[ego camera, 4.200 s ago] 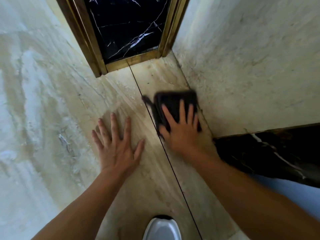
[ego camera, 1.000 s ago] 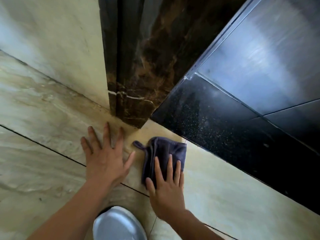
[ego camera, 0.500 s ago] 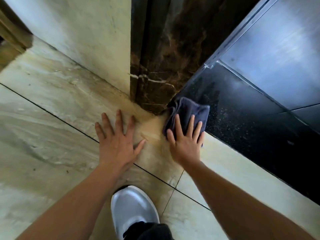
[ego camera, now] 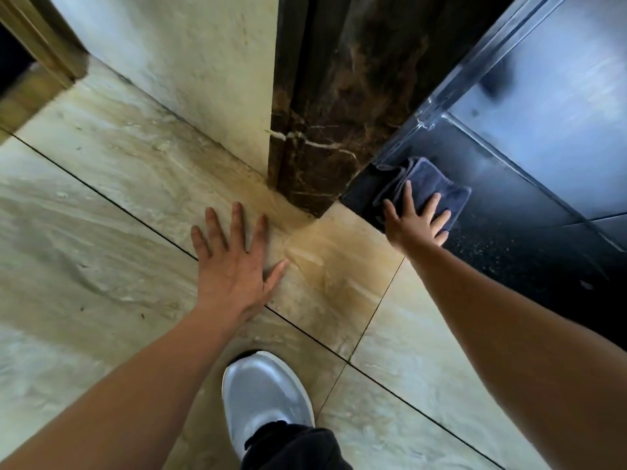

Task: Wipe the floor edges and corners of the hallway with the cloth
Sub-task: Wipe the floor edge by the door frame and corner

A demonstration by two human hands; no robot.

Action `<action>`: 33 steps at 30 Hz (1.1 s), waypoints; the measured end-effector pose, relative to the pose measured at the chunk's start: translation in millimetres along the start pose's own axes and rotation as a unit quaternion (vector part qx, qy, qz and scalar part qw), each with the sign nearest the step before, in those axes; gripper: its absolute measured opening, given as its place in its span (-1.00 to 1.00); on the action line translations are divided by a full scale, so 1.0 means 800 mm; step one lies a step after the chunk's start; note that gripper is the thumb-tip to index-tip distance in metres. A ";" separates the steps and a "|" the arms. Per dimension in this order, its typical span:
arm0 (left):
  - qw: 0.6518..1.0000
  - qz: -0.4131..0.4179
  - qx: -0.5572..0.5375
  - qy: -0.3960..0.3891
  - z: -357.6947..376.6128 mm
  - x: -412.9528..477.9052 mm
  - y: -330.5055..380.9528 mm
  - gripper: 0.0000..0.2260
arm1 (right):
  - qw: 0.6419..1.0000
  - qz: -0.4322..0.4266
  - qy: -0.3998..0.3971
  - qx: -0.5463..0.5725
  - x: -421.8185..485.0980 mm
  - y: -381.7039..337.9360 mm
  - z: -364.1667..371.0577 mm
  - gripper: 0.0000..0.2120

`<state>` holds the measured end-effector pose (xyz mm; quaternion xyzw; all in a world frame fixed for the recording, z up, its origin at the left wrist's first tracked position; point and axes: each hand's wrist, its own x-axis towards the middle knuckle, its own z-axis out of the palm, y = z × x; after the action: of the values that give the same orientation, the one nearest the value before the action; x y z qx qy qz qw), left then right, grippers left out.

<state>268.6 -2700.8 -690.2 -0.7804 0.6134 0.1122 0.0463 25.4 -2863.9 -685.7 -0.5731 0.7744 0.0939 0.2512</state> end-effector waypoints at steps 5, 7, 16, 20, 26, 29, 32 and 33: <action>1.000 -0.011 -0.019 0.002 0.003 -0.002 0.005 -0.25 | 0.992 -0.117 0.049 -0.015 -0.093 0.028 0.048 -0.43; 0.999 -0.020 -0.031 0.000 0.005 -0.002 0.004 -0.24 | 0.988 -0.145 0.054 -0.018 -0.145 0.045 0.070 -0.42; 0.997 -0.024 -0.071 -0.020 0.006 0.000 0.000 -0.23 | 0.988 -0.135 0.057 -0.046 -0.107 0.017 0.040 -0.33; 0.995 -0.031 -0.088 -0.041 -0.019 -0.032 0.006 -0.25 | 0.988 -0.104 0.111 0.026 -0.135 0.005 0.056 -0.46; 0.985 -0.069 -0.092 -0.126 -0.112 -0.142 -0.018 -0.25 | 0.988 -0.086 -0.058 -0.117 -0.208 -0.024 0.019 -0.75; 0.977 -0.110 -0.096 -0.154 -0.190 -0.210 -0.039 -0.25 | 0.975 -0.117 -0.119 -0.150 -0.289 -0.064 -0.040 -0.74; 0.969 -0.142 -0.106 -0.172 -0.298 -0.285 -0.060 -0.26 | 0.950 -0.222 -0.111 -0.187 -0.399 -0.114 -0.113 -0.60; 0.965 -0.158 -0.118 -0.173 -0.346 -0.311 -0.072 -0.26 | 0.942 -0.256 -0.110 -0.187 -0.442 -0.135 -0.146 -0.61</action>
<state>301.4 -2508.9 -367.8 -0.8360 0.4473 0.3083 0.0768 170.1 -2652.1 -394.6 -0.7747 0.5374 0.2320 0.2392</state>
